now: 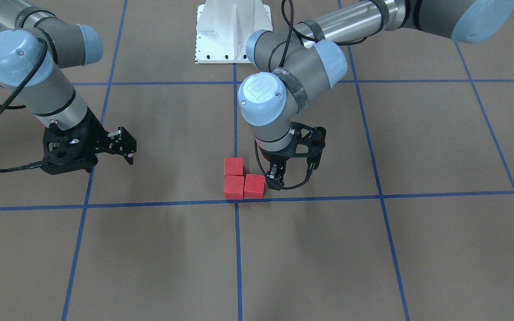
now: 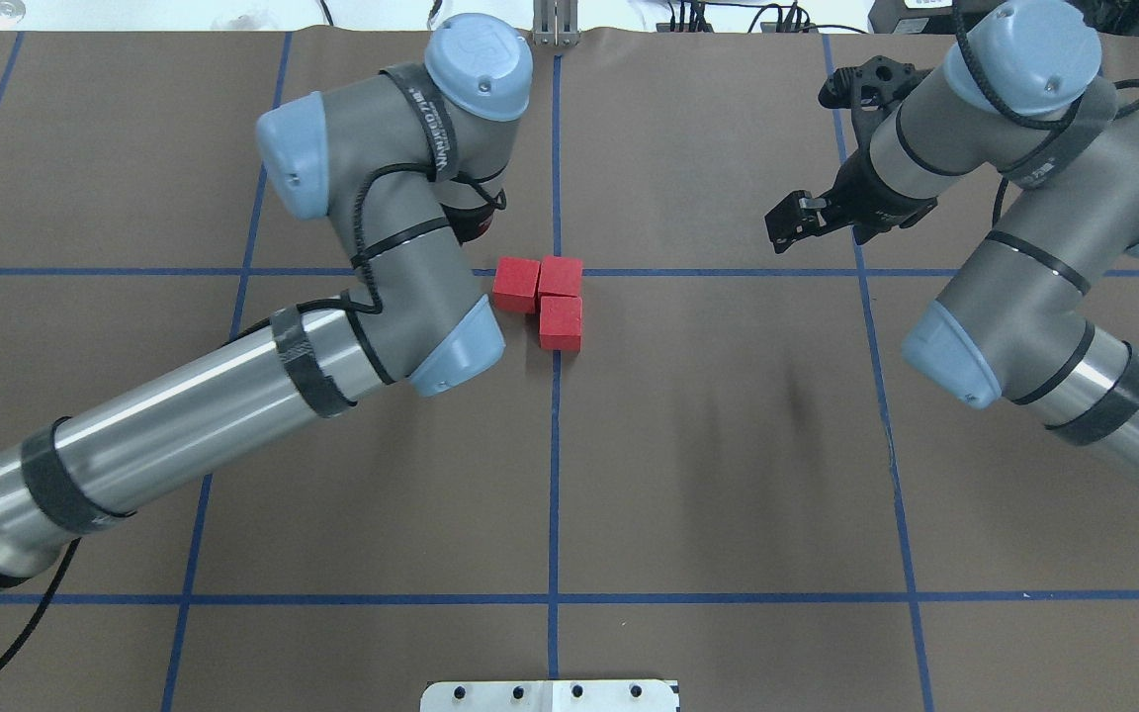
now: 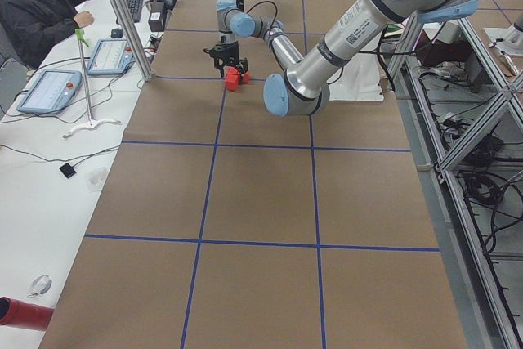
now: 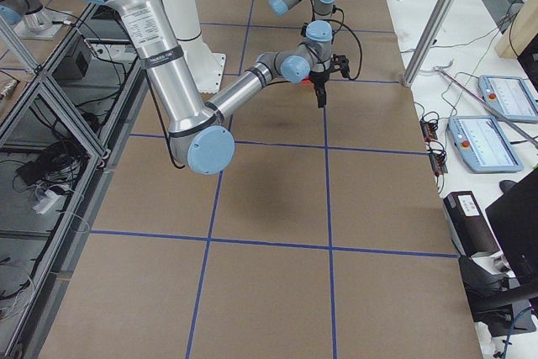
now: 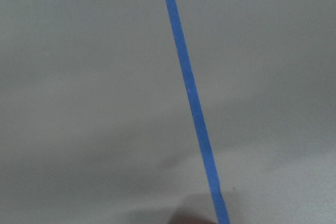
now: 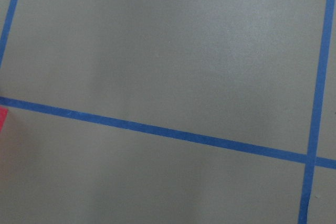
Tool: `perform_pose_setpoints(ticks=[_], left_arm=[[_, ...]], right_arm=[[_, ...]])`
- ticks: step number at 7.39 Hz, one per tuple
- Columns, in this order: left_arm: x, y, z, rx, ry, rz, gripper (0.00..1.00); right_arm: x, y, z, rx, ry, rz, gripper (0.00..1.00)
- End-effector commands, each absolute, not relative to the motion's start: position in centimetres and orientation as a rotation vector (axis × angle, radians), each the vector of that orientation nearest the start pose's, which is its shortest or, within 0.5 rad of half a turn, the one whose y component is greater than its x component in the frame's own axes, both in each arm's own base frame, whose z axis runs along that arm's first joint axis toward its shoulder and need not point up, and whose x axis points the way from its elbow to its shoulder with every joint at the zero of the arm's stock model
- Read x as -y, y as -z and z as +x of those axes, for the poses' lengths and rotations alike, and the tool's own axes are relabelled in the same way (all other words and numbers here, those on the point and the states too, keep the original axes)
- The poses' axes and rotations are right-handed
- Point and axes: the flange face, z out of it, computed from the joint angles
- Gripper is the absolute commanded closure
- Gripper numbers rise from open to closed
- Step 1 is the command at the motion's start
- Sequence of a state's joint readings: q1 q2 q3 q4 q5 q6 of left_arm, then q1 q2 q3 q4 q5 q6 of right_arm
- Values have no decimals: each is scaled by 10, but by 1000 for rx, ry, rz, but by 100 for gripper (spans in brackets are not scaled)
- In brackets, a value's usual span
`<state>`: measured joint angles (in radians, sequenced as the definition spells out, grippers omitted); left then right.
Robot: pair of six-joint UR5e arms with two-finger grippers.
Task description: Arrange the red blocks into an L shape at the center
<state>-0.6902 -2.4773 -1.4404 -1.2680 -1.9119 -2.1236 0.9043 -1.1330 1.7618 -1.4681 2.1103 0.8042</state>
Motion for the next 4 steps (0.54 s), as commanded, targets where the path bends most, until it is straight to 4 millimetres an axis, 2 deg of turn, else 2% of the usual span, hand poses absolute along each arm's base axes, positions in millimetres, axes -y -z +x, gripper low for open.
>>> perform_pose_setpoints(ticks=[1,2,3,4], left_arm=[[478,-272,362,-612,700,-146,0],[490,-305,314,-588,601,-88,0],[505,-338,269,-554,498,-38,0],[518,-371,215,-572,358,-2,0]], right_arm=[[571,-335,-241,838,80,181,1],[571,-370,-206,784,152,193,1],[575,-412,-152,733,202,214,1],[569,-443,-109,724,209,200,1]])
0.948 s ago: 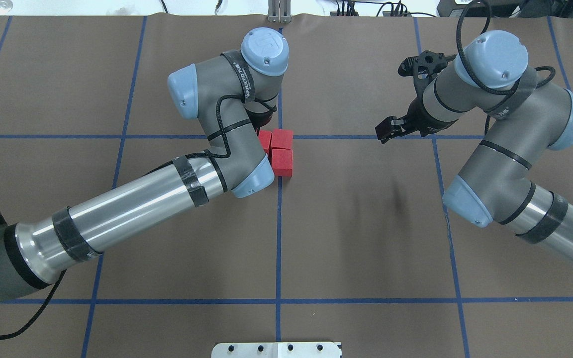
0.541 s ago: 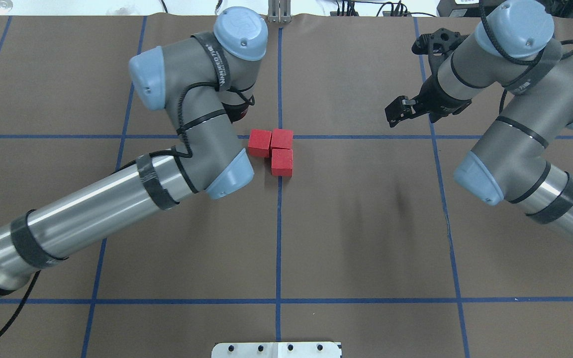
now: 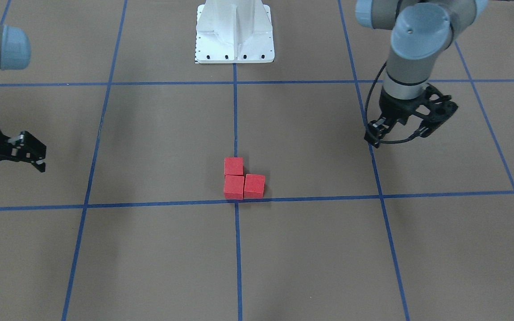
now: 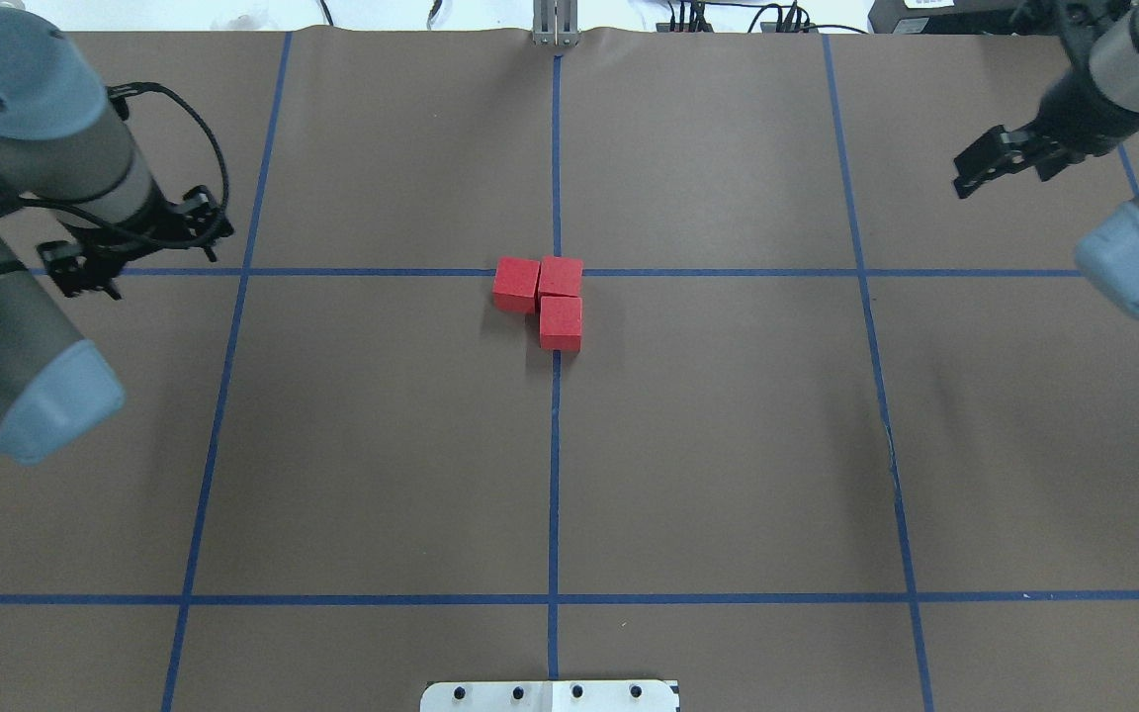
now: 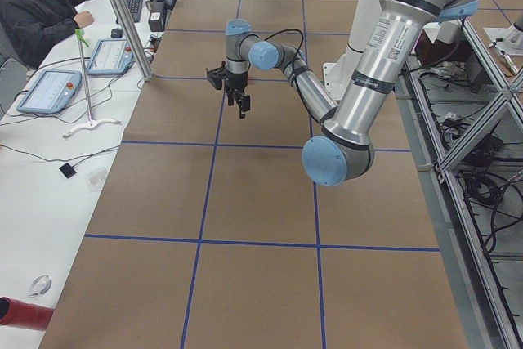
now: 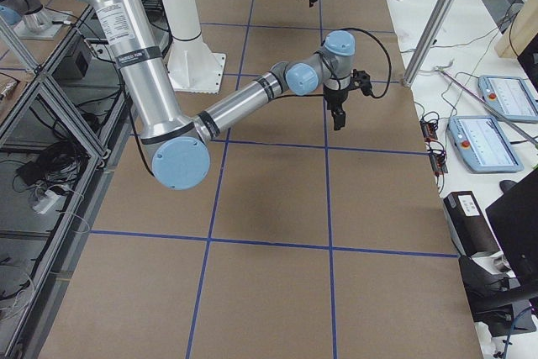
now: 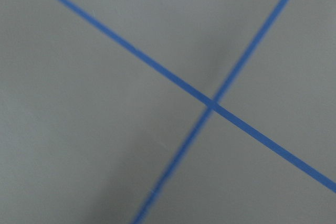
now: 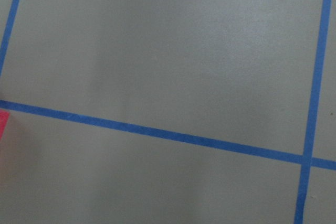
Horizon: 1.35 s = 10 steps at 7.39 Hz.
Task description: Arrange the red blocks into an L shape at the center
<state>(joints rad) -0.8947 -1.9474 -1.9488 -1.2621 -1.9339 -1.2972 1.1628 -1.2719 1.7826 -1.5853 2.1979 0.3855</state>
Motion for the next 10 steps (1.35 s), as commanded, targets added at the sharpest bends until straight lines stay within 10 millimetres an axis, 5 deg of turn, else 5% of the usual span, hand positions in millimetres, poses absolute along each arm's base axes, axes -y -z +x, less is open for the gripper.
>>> perform_pose_setpoints(ticks=[1,3,4,5,7,9,10], left_arm=[[525,-402,157,-625,234,12,0],[523,-480,44,-621,-5,57,0],[522,-521,-2,-632,-83,82,0],[496,-560,-38,-623,-164,148,0],[476,-590,-61,-702,-128,142,0],[463,-623,-61,-708,-109,81,0],[461,-625,-61,-715,-100,73,0]], right_arm=[[551,-481,-65,750,196,178,1],[511,-545,2,754,174,147,1],[503,-553,13,769,155,141,1],[506,-549,21,766,144,156,1],[495,-572,25,734,113,114,1],[474,-600,35,718,109,84,1],[470,-601,34,729,103,84,1]])
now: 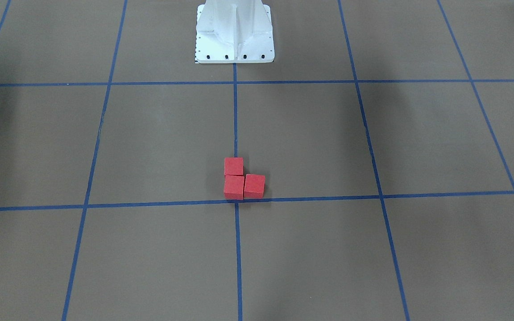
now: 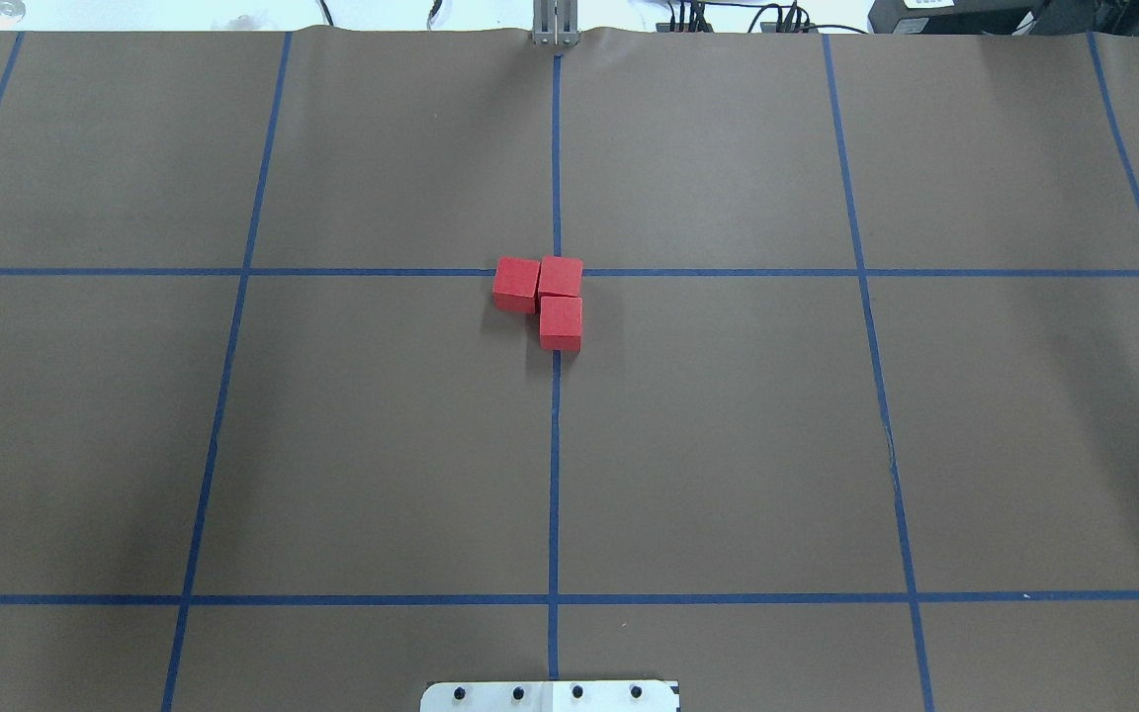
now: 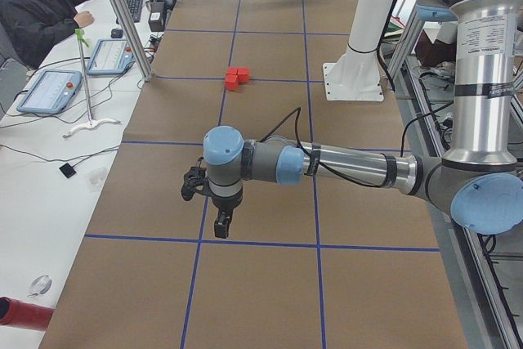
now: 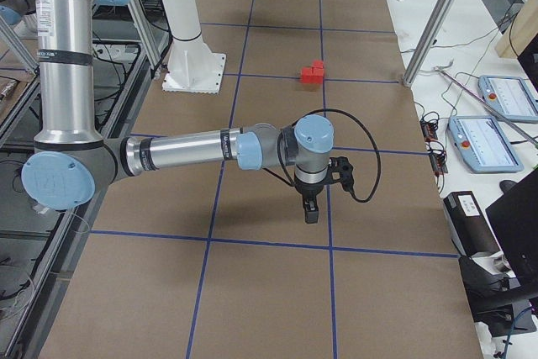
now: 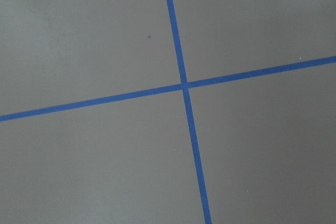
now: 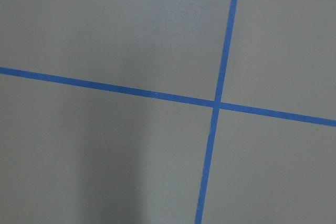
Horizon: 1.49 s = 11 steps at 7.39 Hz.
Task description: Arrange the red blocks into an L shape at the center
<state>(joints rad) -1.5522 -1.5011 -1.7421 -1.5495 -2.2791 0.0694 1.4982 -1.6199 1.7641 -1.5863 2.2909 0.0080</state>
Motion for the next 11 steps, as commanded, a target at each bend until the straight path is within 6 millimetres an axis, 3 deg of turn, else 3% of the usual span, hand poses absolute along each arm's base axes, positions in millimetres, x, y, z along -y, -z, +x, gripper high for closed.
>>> perform_pose_setpoints(ticks=[1,2,5,8,11], left_arm=[[446,-633,-61,-721,-92,56,0],[438,-629,-61,-730,-92,62,0],[427,-644,-61,-733,-92,34,0],[462,-643,-59,-730,-97,41,0],[468,-645,-60,-730,-96,41,0]], right_arm=[[470,-602,34,729,99,78,1],[470,-604,34,732,96,73,1],[470,-598,30,787,53,58,1],[468,-602,29,800,58,51,1],[450,-625,31,804,44,8,1]])
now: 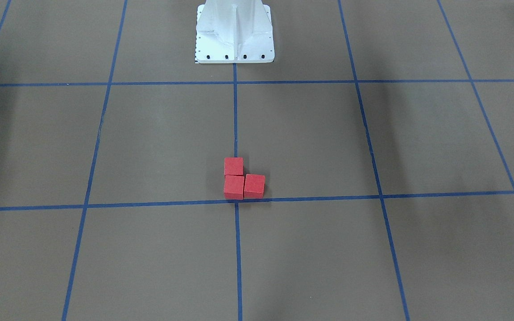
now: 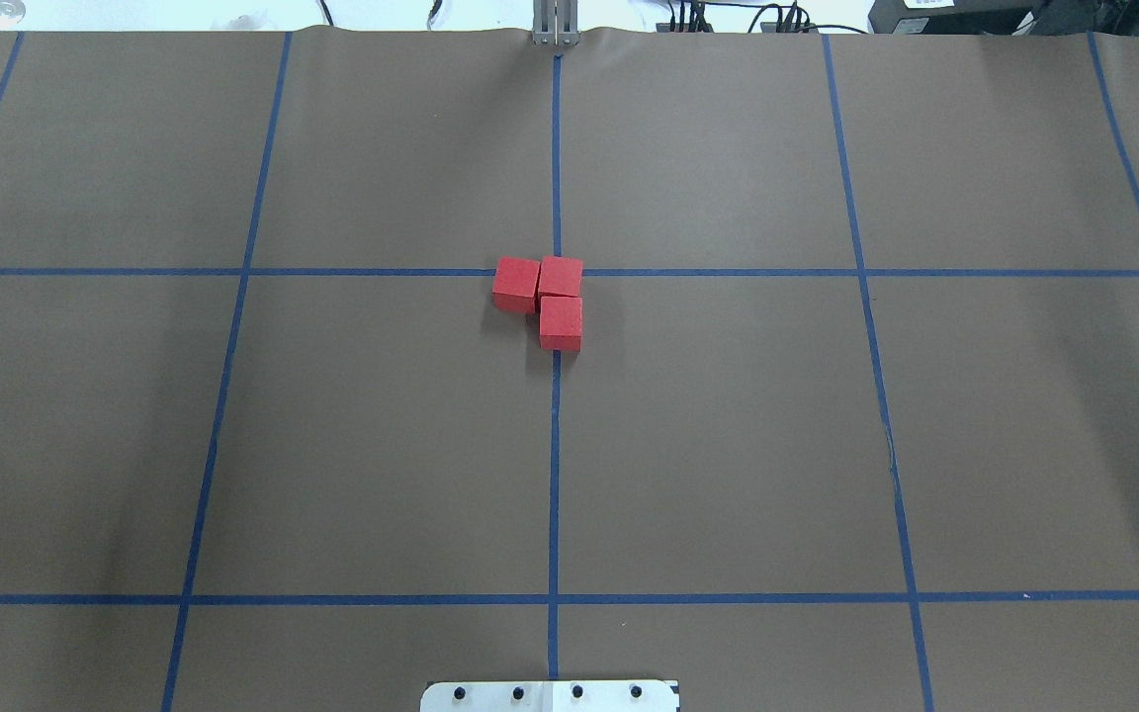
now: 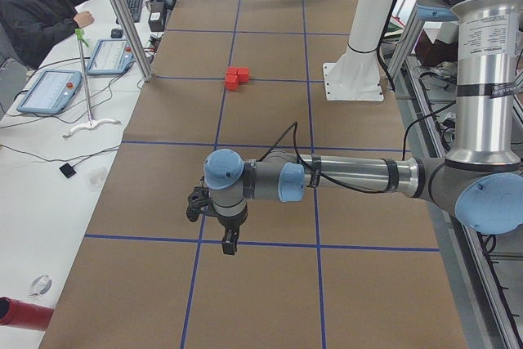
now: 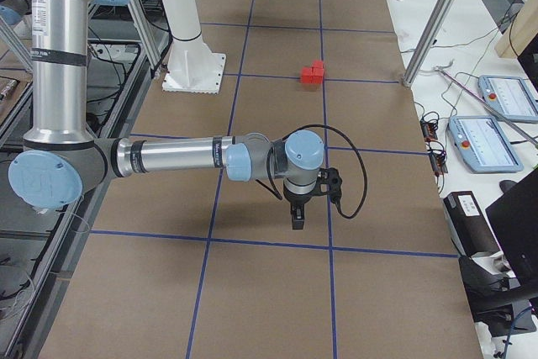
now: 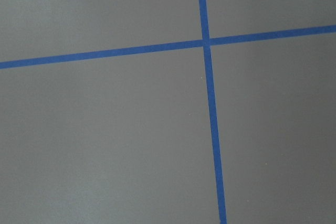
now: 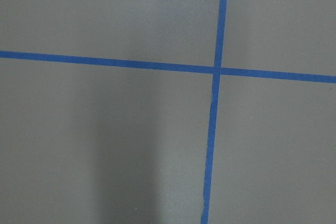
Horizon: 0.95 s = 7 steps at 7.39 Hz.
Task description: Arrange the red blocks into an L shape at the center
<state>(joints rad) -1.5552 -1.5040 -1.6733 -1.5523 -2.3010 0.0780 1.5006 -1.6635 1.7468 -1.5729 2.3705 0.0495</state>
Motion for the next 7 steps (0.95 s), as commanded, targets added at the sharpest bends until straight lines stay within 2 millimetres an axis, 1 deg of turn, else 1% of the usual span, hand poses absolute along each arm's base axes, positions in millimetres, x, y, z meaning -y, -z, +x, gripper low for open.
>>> perform_pose_setpoints(ticks=[1,3,5,7], left_arm=[[468,-644,-60,-729,-97,42,0],[470,-642,-60,-729,-99,48,0],[470,-642,-60,-729,-98,46,0],[470,-643,-60,-729,-96,43,0]], right_arm=[[444,-629,36,812,28,3,1],[442,-626,45,857,4,10,1],[446,-620,45,856,10,23,1],[446,-620,45,856,9,23,1]])
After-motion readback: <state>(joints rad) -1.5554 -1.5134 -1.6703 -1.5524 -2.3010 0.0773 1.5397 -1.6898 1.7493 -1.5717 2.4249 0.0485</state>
